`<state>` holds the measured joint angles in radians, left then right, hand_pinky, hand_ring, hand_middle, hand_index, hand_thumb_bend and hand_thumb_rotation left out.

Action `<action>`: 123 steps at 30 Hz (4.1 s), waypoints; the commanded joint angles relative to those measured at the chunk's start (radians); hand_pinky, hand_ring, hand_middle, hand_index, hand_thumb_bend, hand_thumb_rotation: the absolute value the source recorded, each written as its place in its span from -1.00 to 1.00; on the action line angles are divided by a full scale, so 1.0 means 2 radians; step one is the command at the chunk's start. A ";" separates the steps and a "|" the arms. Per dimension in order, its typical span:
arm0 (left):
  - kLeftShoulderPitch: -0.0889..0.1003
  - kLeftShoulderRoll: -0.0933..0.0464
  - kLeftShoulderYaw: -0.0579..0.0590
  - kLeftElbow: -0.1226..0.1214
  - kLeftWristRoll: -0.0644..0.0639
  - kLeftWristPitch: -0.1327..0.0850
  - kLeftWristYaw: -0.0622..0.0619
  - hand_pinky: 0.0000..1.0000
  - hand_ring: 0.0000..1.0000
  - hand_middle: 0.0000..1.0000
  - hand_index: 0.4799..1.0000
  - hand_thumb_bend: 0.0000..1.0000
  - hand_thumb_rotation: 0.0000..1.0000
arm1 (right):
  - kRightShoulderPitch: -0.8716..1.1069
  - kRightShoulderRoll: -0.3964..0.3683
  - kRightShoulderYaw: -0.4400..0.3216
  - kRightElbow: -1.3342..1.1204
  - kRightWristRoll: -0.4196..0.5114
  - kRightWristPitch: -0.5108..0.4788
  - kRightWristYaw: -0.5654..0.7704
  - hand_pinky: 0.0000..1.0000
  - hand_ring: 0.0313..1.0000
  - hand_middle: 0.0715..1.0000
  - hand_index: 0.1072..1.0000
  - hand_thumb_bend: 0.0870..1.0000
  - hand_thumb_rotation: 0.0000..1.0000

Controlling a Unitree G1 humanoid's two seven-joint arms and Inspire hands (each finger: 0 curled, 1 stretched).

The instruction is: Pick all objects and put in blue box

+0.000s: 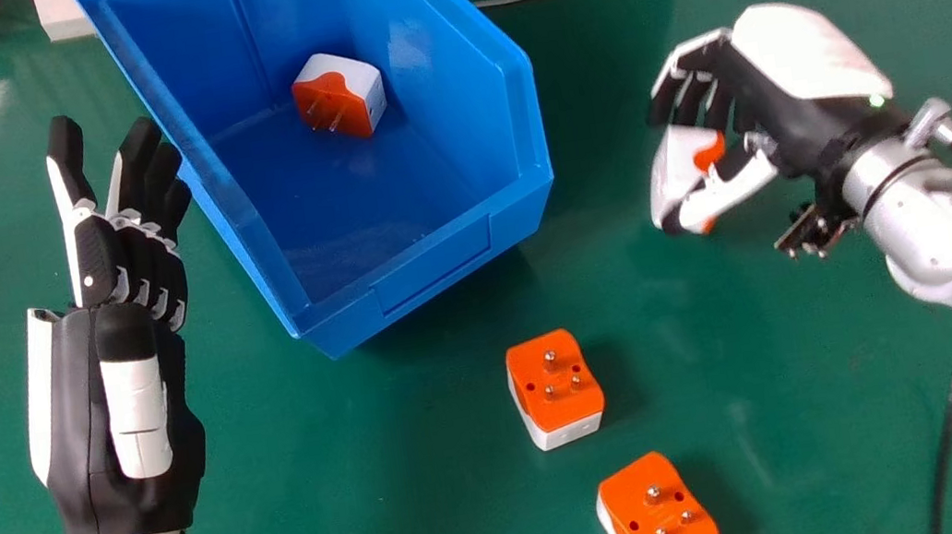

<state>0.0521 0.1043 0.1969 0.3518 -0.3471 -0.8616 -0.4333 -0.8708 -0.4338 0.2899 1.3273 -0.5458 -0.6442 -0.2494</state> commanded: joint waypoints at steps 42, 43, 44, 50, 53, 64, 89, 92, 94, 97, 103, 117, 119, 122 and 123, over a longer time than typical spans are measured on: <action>-0.015 -0.002 -0.001 0.006 0.003 -0.006 -0.001 0.94 0.92 0.93 0.89 0.77 0.88 | -0.067 0.034 -0.091 -0.132 0.107 -0.125 0.096 -0.33 -0.20 -0.11 -0.07 -0.06 -1.00; -0.015 -0.002 -0.001 0.006 0.004 -0.005 -0.001 0.94 0.92 0.93 0.89 0.77 0.88 | -0.071 0.037 -0.090 -0.132 0.105 -0.124 0.096 -0.33 -0.20 -0.11 -0.07 -0.06 -1.00; -0.015 -0.002 -0.002 0.006 0.004 -0.005 -0.001 0.94 0.92 0.92 0.89 0.77 0.88 | -0.075 0.041 -0.088 -0.132 0.103 -0.122 0.096 -0.33 -0.20 -0.11 -0.07 -0.06 -1.00; -0.017 -0.001 -0.002 0.006 0.001 -0.003 -0.002 0.94 0.92 0.92 0.89 0.78 0.88 | -0.099 0.063 -0.076 -0.126 0.095 -0.115 0.099 -0.34 -0.22 -0.09 -0.07 -0.06 -1.00; -0.019 0.000 -0.003 0.007 0.003 -0.003 -0.002 0.94 0.92 0.92 0.89 0.78 0.88 | -0.109 0.078 -0.066 -0.123 0.086 -0.113 0.089 -0.34 -0.22 -0.09 -0.07 -0.06 -1.00; -0.022 0.002 -0.002 0.005 0.008 0.000 0.001 0.93 0.92 0.92 0.88 0.78 0.87 | -0.152 0.138 -0.012 -0.090 0.002 -0.093 -0.012 -0.32 -0.22 -0.09 -0.07 -0.06 -1.00; -0.025 0.001 -0.002 0.006 0.017 -0.009 0.010 0.92 0.91 0.91 0.87 0.78 0.87 | -0.194 0.188 0.047 -0.029 -0.039 0.017 -0.034 -0.23 -0.22 -0.09 -0.06 -0.06 -1.00; -0.025 0.001 -0.002 0.008 0.014 -0.011 0.008 0.92 0.91 0.91 0.86 0.78 0.87 | -0.194 0.188 0.049 -0.025 -0.043 0.024 -0.035 -0.23 -0.23 -0.09 -0.06 -0.06 -1.00; -0.025 0.001 -0.003 0.008 0.014 -0.011 0.008 0.92 0.91 0.91 0.86 0.79 0.87 | -0.194 0.188 0.053 -0.023 -0.046 0.029 -0.036 -0.22 -0.23 -0.07 -0.05 -0.06 -1.00; -0.024 0.001 -0.003 0.006 0.015 -0.012 0.009 0.92 0.91 0.91 0.86 0.79 0.87 | -0.194 0.186 0.056 -0.020 -0.047 0.035 -0.034 -0.21 -0.23 -0.07 -0.05 -0.06 -1.00; -0.023 0.002 -0.001 0.007 0.012 -0.012 0.008 0.92 0.91 0.91 0.86 0.78 0.87 | -0.194 0.184 0.052 -0.019 -0.035 0.036 -0.011 -0.08 -0.02 0.11 0.10 0.33 -0.98; -0.027 0.002 0.000 0.013 0.015 -0.015 0.009 0.92 0.91 0.92 0.86 0.72 0.86 | -0.192 0.178 0.033 -0.023 -0.009 0.022 0.050 0.41 0.59 0.69 0.64 0.95 -0.56; -0.027 0.002 0.000 0.013 0.016 -0.015 0.010 0.92 0.91 0.92 0.86 0.70 0.86 | -0.192 0.178 0.032 -0.023 -0.008 0.020 0.051 0.46 0.64 0.75 0.70 0.98 -0.50; -0.027 0.000 -0.001 0.014 0.017 -0.017 0.011 0.92 0.91 0.92 0.86 0.68 0.86 | -0.192 0.177 0.028 -0.023 -0.003 0.016 0.063 0.50 0.68 0.79 0.73 0.99 -0.47; -0.027 0.000 -0.001 0.014 0.017 -0.017 0.011 0.92 0.91 0.92 0.86 0.68 0.86 | -0.192 0.175 0.025 -0.024 0.001 0.012 0.069 0.51 0.69 0.80 0.74 0.99 -0.46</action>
<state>0.0109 0.1023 0.1953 0.3861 -0.3214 -0.8689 -0.4107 -1.2033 -0.0699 0.3598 1.2974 -0.5719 -0.5970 -0.1215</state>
